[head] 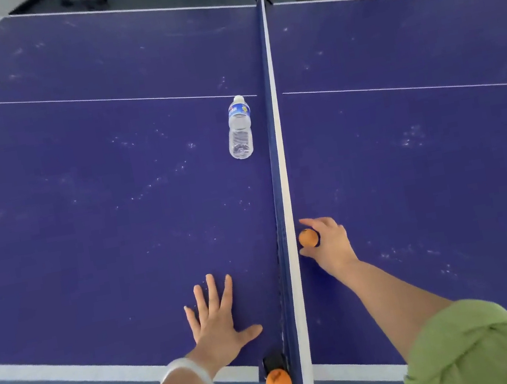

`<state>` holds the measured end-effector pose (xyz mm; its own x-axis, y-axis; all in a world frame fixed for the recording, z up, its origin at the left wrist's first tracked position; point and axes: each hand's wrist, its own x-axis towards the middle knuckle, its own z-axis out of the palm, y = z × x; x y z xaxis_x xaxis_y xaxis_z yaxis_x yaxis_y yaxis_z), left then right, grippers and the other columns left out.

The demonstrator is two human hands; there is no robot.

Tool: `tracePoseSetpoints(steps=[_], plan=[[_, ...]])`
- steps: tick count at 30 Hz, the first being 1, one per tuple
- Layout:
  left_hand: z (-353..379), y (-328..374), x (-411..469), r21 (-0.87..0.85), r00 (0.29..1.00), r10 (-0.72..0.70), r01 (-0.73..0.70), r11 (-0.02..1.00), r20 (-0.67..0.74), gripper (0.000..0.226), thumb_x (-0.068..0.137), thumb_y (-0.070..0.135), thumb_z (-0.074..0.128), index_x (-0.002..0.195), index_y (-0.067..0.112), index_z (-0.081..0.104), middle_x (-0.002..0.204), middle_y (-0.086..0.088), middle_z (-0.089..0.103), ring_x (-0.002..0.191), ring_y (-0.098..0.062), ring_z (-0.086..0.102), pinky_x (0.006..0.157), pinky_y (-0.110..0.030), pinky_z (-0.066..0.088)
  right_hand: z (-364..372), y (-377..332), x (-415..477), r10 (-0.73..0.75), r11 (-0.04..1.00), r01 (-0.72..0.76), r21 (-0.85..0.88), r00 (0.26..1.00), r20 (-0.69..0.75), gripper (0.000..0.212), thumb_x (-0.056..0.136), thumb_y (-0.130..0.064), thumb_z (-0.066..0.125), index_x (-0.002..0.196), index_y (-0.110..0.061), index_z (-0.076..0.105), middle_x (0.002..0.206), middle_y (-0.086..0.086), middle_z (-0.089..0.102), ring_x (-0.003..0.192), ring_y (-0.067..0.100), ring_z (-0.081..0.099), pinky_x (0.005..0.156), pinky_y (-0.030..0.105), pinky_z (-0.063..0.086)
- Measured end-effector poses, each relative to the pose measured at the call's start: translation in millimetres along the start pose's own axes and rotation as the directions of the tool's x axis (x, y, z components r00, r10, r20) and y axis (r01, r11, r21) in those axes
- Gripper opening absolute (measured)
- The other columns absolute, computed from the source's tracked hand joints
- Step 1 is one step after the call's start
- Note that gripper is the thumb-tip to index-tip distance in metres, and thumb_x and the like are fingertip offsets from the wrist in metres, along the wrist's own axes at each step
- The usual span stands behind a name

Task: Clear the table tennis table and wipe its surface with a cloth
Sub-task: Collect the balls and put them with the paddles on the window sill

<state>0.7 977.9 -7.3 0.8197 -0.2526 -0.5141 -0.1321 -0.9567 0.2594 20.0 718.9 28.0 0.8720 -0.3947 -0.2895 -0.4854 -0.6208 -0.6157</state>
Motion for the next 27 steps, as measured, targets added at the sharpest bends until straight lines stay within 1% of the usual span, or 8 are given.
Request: tracePoseSetpoints(steps=[3, 6, 9, 12, 16, 19, 23, 27], plan=[[4.5, 1.1, 2.2, 0.036, 1.0, -0.024, 0.025, 0.999, -0.005, 0.117, 0.083, 0.068, 0.057, 0.137, 0.032, -0.041, 0.138, 0.005, -0.052, 0.137, -0.029, -0.041, 0.113, -0.054, -0.017, 4.0, 8.0, 3.3, -0.007, 1.0, 0.007, 0.012, 1.0, -0.01, 0.053, 0.087, -0.014, 0.075, 0.135, -0.028, 0.056, 0.129, -0.004, 0.047, 0.123, 0.022, 0.04, 0.101, 0.031, 0.04], [8.9, -0.4, 5.0, 0.049, 0.999, -0.031, 0.031, 0.998, -0.009, 0.117, 0.083, 0.07, 0.055, 0.131, 0.034, -0.045, 0.133, 0.005, -0.056, 0.131, -0.027, -0.046, 0.113, -0.054, -0.018, 4.4, 15.0, -2.1, 0.037, 0.991, -0.033, 0.13, 0.999, -0.026, 0.046, 0.087, -0.012, 0.073, 0.129, -0.027, 0.058, 0.118, -0.007, 0.046, 0.116, 0.021, 0.047, 0.094, 0.029, 0.045], [8.8, 0.2, 6.6, 0.061, 1.0, -0.016, 0.018, 0.998, -0.026, 0.115, 0.083, 0.072, 0.053, 0.137, 0.034, -0.04, 0.143, 0.002, -0.05, 0.136, -0.03, -0.042, 0.114, -0.055, -0.017, -0.1, 19.6, -19.3, 0.089, 0.967, -0.078, 0.243, 0.995, -0.037, 0.041, 0.086, -0.015, 0.075, 0.12, -0.029, 0.056, 0.115, -0.006, 0.049, 0.104, 0.018, 0.053, 0.077, 0.019, 0.043], [4.6, 4.3, 3.4, 0.069, 1.0, -0.005, 0.006, 0.998, -0.008, 0.113, 0.083, 0.072, 0.053, 0.145, 0.033, -0.034, 0.154, -0.004, -0.04, 0.141, -0.034, -0.036, 0.114, -0.056, -0.015, -2.4, 20.6, -49.8, 0.189, 0.92, -0.155, 0.361, 0.98, -0.062, 0.04, 0.085, -0.019, 0.076, 0.114, -0.028, 0.05, 0.111, -0.006, 0.055, 0.097, 0.016, 0.059, 0.074, 0.023, 0.047], [-10.3, 6.5, -2.0, 0.006, 0.999, 0.026, -0.026, 1.0, 0.048, 0.105, 0.086, 0.068, 0.053, 0.152, 0.031, -0.021, 0.157, -0.004, -0.034, 0.143, -0.034, -0.031, 0.115, -0.057, -0.012, 5.6, 18.3, -106.7, 0.271, 0.874, -0.216, 0.435, 0.96, -0.067, 0.039, 0.085, -0.022, 0.077, 0.108, -0.028, 0.046, 0.101, -0.007, 0.057, 0.08, 0.014, 0.063, 0.067, 0.025, 0.054], [-31.5, 0.1, -10.1, -0.149, 0.992, 0.08, -0.065, 0.987, 0.098, 0.089, 0.09, 0.058, 0.056, 0.157, 0.03, 0.003, 0.161, -0.003, -0.023, 0.147, -0.031, -0.023, 0.118, -0.053, -0.008, 12.4, 14.7, -145.4, 0.28, 0.853, -0.226, 0.471, 0.959, -0.048, 0.036, 0.085, -0.02, 0.076, 0.101, -0.031, 0.046, 0.099, -0.005, 0.058, 0.077, 0.014, 0.064, 0.069, 0.028, 0.057], [-43.0, -12.0, -40.3, -0.459, 0.974, 0.218, -0.168, 0.872, 0.057, 0.072, 0.087, 0.036, 0.072, 0.149, 0.024, 0.037, 0.16, 0.0, 0.017, 0.148, -0.021, 0.015, 0.12, -0.038, 0.019, 19.8, 8.2, -181.7, 0.293, 0.84, -0.221, 0.495, 0.954, -0.071, 0.035, 0.085, -0.019, 0.076, 0.098, -0.034, 0.046, 0.099, -0.006, 0.059, 0.078, 0.013, 0.066, 0.065, 0.022, 0.052], [-17.4, -6.7, -82.8, -0.364, 0.888, 0.443, -0.375, 0.853, 0.123, 0.078, 0.08, 0.036, 0.079, 0.146, 0.028, 0.039, 0.144, 0.008, 0.031, 0.134, -0.013, 0.025, 0.116, -0.032, 0.024, 25.3, 5.0, -207.6, 0.322, 0.816, -0.219, 0.535, 0.941, -0.107, 0.034, 0.086, -0.019, 0.075, 0.099, -0.033, 0.048, 0.099, -0.005, 0.061, 0.074, 0.014, 0.069, 0.062, 0.02, 0.047]])
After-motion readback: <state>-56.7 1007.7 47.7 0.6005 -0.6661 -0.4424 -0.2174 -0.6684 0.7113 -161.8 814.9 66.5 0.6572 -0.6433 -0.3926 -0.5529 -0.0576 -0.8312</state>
